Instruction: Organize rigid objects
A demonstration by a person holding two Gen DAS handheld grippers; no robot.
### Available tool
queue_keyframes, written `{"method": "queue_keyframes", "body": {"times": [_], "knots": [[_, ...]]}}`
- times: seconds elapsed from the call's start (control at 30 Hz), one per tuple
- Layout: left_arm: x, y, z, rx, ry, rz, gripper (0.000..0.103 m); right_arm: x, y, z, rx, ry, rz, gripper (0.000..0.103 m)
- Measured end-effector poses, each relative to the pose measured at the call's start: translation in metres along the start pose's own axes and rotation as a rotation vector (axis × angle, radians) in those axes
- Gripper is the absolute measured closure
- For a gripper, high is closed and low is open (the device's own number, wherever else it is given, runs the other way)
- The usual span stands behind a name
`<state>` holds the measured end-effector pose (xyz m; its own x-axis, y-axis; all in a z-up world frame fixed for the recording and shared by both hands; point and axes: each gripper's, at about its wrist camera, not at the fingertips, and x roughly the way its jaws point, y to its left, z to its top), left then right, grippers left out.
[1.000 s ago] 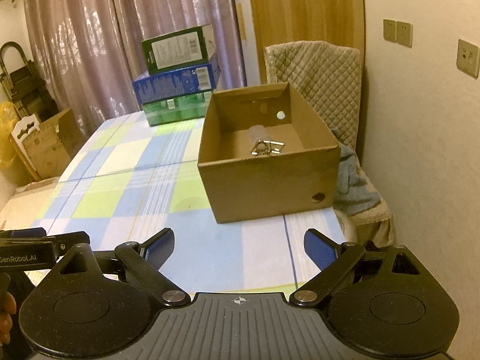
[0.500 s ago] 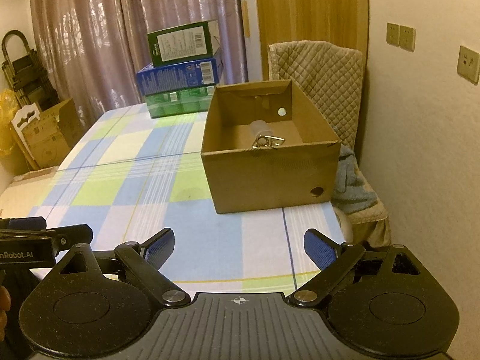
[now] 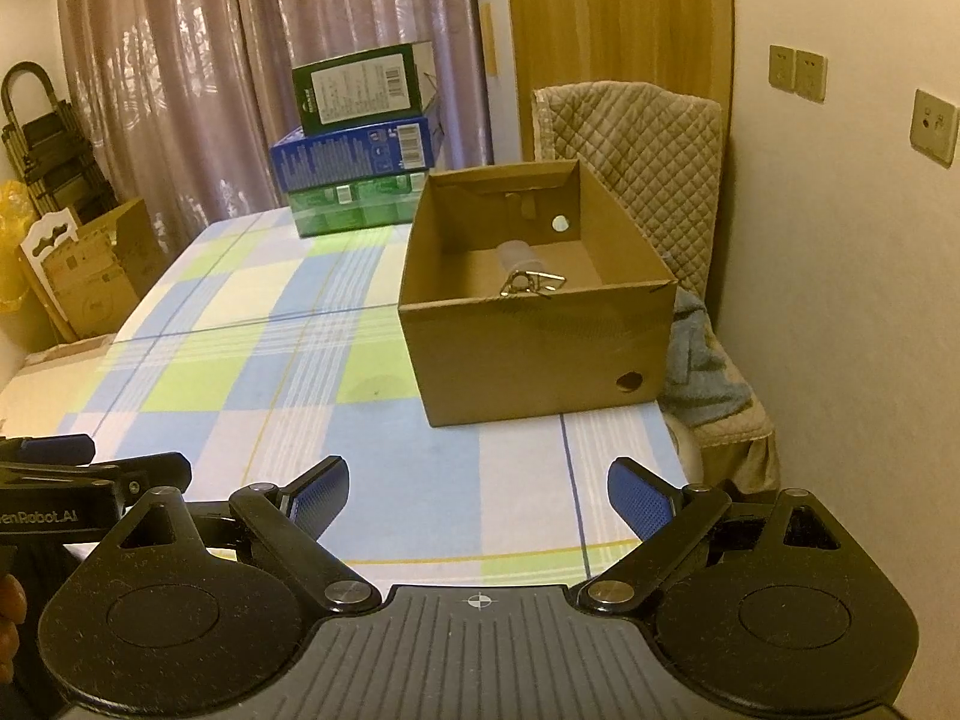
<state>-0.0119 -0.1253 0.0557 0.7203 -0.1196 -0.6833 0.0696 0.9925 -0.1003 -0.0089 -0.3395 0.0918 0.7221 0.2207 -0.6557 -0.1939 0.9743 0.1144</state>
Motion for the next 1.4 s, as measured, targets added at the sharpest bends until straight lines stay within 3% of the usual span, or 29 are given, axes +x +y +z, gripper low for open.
{"method": "queue_keyframes", "body": {"times": [1.4], "knots": [[0.0035, -0.0006, -0.0009, 0.007, -0.004, 0.003, 0.001, 0.0030, -0.0043, -0.0021, 0.009, 0.012, 0.000, 0.013]]}}
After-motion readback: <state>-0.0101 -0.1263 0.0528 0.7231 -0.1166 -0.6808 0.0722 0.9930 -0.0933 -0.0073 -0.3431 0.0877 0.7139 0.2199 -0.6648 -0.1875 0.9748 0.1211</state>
